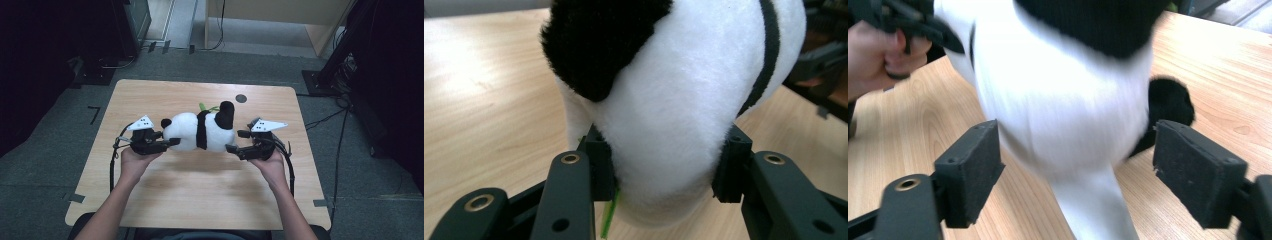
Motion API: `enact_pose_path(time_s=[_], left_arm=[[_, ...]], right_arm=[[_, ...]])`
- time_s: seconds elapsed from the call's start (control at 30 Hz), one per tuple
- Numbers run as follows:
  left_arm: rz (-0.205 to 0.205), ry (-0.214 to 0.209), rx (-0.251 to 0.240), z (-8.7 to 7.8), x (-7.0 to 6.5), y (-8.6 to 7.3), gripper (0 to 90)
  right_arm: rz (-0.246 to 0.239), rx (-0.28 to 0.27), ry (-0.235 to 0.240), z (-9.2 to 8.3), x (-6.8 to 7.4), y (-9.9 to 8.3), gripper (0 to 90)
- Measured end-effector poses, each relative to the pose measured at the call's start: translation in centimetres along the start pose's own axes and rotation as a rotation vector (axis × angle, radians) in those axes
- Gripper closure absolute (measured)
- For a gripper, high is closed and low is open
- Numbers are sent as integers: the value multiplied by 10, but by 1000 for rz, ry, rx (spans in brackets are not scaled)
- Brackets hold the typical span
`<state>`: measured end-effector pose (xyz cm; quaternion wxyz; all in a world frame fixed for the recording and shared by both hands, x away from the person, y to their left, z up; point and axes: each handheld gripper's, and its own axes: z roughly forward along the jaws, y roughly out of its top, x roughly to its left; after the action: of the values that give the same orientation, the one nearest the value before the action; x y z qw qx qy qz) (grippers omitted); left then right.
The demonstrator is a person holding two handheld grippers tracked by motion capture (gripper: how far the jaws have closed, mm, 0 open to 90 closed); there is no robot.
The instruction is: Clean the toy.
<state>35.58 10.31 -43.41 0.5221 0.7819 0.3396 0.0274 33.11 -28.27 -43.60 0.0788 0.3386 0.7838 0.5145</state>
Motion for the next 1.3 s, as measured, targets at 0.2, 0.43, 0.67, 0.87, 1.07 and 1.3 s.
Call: enact_pose_path(time_s=[0.2, 0.43, 0.67, 0.87, 1.07, 1.3], left_arm=[[-34, -39, 64, 5, -4, 5, 548], [-91, -58, 73, 13, -13, 6, 533], [-103, -17, 78, 21, -19, 4, 484], [-37, 16, 47, 25, -19, 0, 313], [71, 43, -6, 23, -18, -5, 239], [154, 58, 16, 21, -15, -15, 239]], right_arm=[[-1, -20, 77, 15, 0, -6, 144], [16, 20, 71, 23, 5, -5, 136], [-85, 76, -105, 29, 17, -3, 292], [-14, 76, -126, 24, 15, 1, 447], [76, 70, -117, 13, 8, 8, 465], [188, 51, -108, -5, -1, 13, 466]])
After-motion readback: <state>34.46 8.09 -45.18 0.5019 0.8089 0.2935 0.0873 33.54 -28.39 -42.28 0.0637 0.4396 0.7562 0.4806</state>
